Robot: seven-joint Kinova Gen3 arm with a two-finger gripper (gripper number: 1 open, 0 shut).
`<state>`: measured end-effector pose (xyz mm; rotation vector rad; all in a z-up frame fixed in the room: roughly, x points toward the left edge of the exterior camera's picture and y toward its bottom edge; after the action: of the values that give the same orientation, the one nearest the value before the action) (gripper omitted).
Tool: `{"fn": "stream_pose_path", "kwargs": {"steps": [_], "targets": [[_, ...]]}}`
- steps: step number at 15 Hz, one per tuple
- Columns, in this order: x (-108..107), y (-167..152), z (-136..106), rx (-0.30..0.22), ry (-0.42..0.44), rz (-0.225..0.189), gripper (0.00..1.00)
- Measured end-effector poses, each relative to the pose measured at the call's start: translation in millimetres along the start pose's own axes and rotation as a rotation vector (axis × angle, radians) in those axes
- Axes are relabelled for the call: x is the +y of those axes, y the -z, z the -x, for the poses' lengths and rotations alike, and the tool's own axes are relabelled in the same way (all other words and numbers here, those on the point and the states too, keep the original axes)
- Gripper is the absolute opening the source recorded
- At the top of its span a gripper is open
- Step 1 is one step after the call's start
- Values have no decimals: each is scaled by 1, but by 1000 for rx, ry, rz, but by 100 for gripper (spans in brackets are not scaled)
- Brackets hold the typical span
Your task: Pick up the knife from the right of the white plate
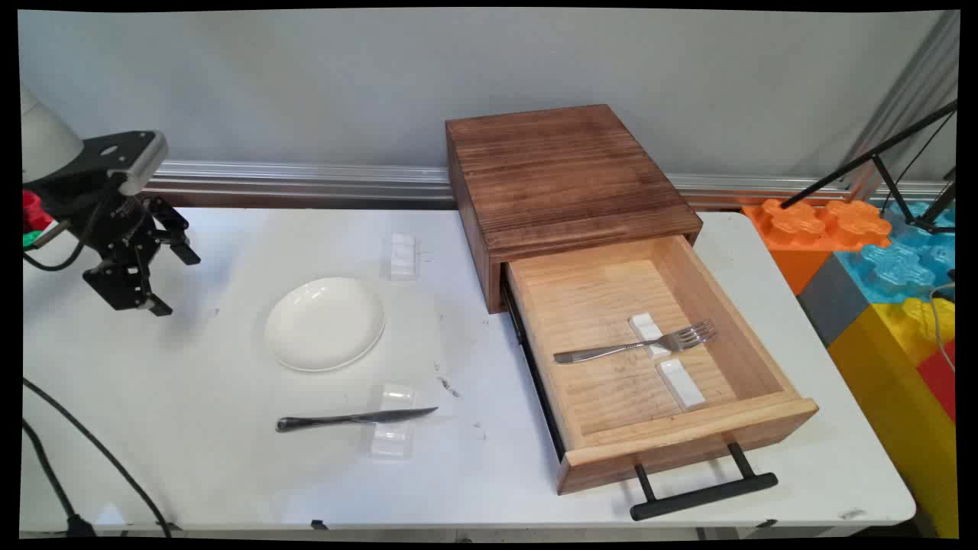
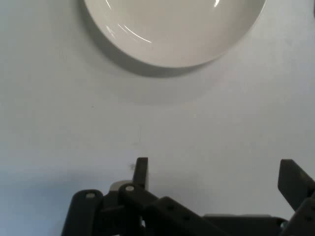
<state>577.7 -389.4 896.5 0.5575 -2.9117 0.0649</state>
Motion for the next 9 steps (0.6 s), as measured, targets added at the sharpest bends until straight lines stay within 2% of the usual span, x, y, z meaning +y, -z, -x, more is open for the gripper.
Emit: {"fn": "stream_pose_path", "kwargs": {"steps": [5,9], "targets": [[3,-8,2,65,16,41,100],[17,-16,-5,173,43,98,100]]}}
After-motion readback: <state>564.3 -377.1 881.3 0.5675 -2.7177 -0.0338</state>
